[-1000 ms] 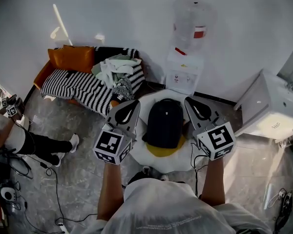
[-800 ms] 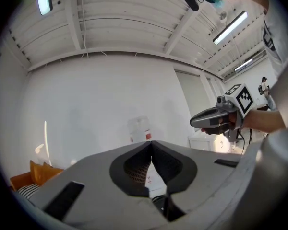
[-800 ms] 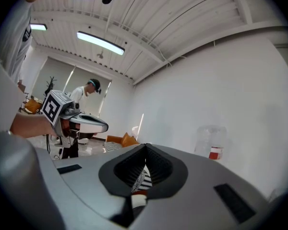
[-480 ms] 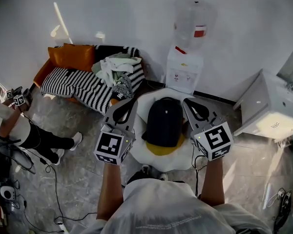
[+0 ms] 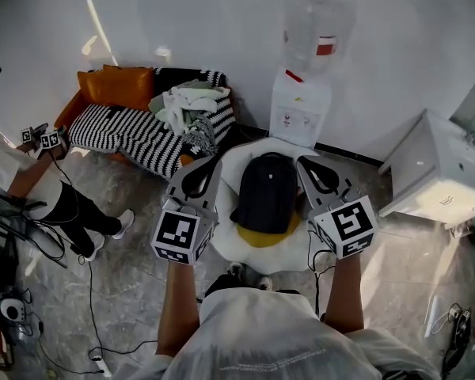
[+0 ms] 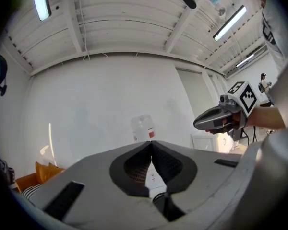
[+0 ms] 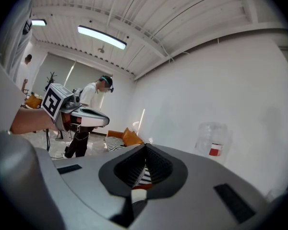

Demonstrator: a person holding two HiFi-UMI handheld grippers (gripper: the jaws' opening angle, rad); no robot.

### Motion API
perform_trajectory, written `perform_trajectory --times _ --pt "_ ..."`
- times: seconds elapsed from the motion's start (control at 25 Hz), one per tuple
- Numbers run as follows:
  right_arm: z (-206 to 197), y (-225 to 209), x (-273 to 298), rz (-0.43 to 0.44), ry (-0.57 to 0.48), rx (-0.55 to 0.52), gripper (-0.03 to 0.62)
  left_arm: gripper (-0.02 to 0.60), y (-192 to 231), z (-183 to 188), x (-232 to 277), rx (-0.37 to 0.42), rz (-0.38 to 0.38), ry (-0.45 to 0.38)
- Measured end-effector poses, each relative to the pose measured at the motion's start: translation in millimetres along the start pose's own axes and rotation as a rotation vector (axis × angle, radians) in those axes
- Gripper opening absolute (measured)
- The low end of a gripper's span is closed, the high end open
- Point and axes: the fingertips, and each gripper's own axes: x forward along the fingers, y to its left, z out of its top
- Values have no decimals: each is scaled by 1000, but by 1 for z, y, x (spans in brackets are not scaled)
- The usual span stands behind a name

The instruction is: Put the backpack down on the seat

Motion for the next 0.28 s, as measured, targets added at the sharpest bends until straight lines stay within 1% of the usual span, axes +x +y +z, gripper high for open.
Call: perform_trajectory --times 0.28 --pt "-5 5 0 8 3 2 3 -5 -2 -7 -3 -7 -2 10"
